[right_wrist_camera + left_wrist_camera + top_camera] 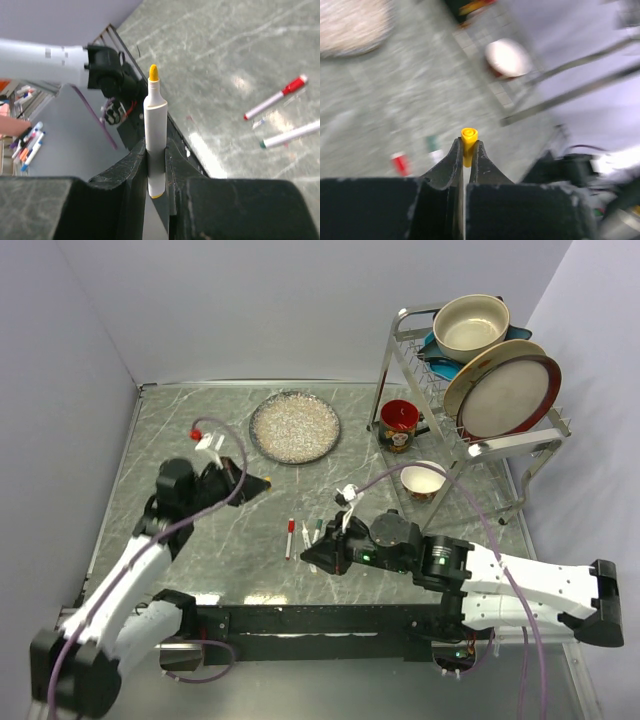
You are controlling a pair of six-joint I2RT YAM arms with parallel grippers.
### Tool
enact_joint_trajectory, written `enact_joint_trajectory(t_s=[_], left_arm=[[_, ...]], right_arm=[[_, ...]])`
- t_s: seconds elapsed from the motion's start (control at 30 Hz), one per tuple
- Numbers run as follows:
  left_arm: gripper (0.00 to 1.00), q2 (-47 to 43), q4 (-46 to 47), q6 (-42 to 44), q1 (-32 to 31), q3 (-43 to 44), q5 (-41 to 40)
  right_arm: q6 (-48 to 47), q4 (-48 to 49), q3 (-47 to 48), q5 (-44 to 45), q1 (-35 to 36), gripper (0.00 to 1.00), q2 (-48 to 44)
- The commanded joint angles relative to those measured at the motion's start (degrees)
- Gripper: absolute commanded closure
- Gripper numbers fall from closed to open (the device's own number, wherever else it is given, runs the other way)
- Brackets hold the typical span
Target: Insert the pens into the pen caps
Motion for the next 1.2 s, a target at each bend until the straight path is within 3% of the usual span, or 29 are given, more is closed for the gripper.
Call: enact_joint_trajectory(t_s=[0.0,0.17,0.33,0.47,1.17], left_arm=[[0.99,-12.61,22.14,-16.84,-3.60,-6.79,0.59],[0.99,-24.84,29.88,-24.57,-4.92,-13.56,-1.18],[0.99,-30.38,29.19,-26.69,-5.01,-15.94,-1.18],[0.99,-31.61,23.22,-24.42,-5.01,-14.72,-1.53],[0.99,-36.80,18.21,-22.92,-5.01,-14.10,-1.61]], right_arm=[[-1.76,6.95,2.94,2.54,0.22,1.00,4.38],[-2.55,9.85,6.55,-1.13,-0.05,1.00,10.89],[-1.23,14.43,6.90,-3.96,-0.31,1.00,13.18],[-1.58,14.34,9.01,-4.83,-0.23,1.00,14.59],[-1.23,13.99,13.14,-7.82,-0.49,1.00,18.37]])
